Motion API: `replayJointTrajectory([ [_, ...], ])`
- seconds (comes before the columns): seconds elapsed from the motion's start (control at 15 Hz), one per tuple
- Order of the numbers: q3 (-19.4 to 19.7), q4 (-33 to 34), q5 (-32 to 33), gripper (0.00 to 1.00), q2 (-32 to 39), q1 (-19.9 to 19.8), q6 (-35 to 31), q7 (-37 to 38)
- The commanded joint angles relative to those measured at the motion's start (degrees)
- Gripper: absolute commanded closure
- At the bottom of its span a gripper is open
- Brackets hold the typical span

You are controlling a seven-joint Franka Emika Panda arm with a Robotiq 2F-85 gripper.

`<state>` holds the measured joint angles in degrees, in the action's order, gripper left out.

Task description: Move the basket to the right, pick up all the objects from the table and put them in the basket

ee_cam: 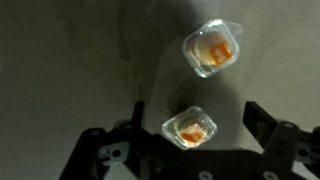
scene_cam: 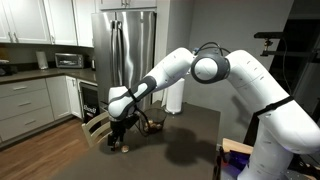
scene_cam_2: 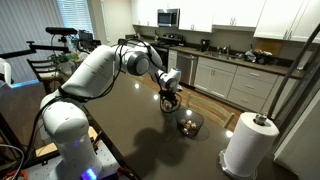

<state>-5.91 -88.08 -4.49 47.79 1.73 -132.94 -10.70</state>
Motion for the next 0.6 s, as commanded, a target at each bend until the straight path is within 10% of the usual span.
replayJointTrajectory([
  [0.0, -0.2, 3.0, 1.8, 0.0, 1.9, 0.2, 1.1, -1.1],
  [0.07, -0.3, 3.3, 2.0, 0.25, 2.2, 0.3, 1.1, -1.0],
  [0.53, -0.3, 4.2, 2.8, 0.66, 2.5, 0.2, 0.7, -1.1],
])
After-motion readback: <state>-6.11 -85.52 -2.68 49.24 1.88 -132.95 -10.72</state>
